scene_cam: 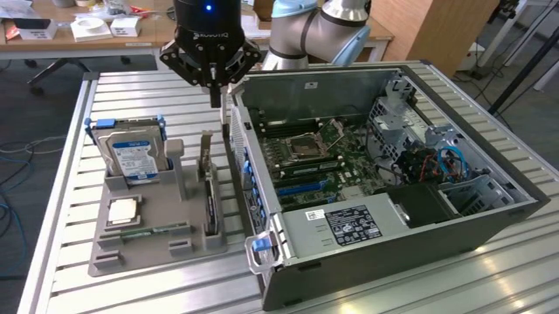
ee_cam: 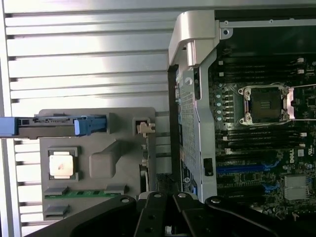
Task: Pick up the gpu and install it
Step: 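Reach for the gpu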
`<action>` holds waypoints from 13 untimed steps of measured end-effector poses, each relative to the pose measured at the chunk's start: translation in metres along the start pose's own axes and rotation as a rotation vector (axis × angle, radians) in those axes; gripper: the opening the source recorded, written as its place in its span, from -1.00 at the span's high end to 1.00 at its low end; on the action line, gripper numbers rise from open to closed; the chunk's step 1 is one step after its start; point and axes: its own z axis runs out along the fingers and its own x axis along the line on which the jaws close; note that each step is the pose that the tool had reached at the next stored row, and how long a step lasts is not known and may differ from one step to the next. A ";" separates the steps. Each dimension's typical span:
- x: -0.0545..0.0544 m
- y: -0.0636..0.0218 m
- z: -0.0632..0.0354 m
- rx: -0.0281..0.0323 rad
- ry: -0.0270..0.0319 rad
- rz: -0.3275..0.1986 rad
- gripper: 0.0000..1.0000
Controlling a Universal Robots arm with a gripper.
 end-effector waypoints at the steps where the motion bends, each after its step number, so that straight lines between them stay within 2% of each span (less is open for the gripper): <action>1: 0.000 -0.0014 0.0000 -0.0001 -0.0001 0.000 0.80; 6: 0.000 -0.0060 -0.0002 0.0000 0.0000 0.000 0.80; 13: 0.000 -0.0076 0.0002 0.0000 -0.0001 0.000 0.80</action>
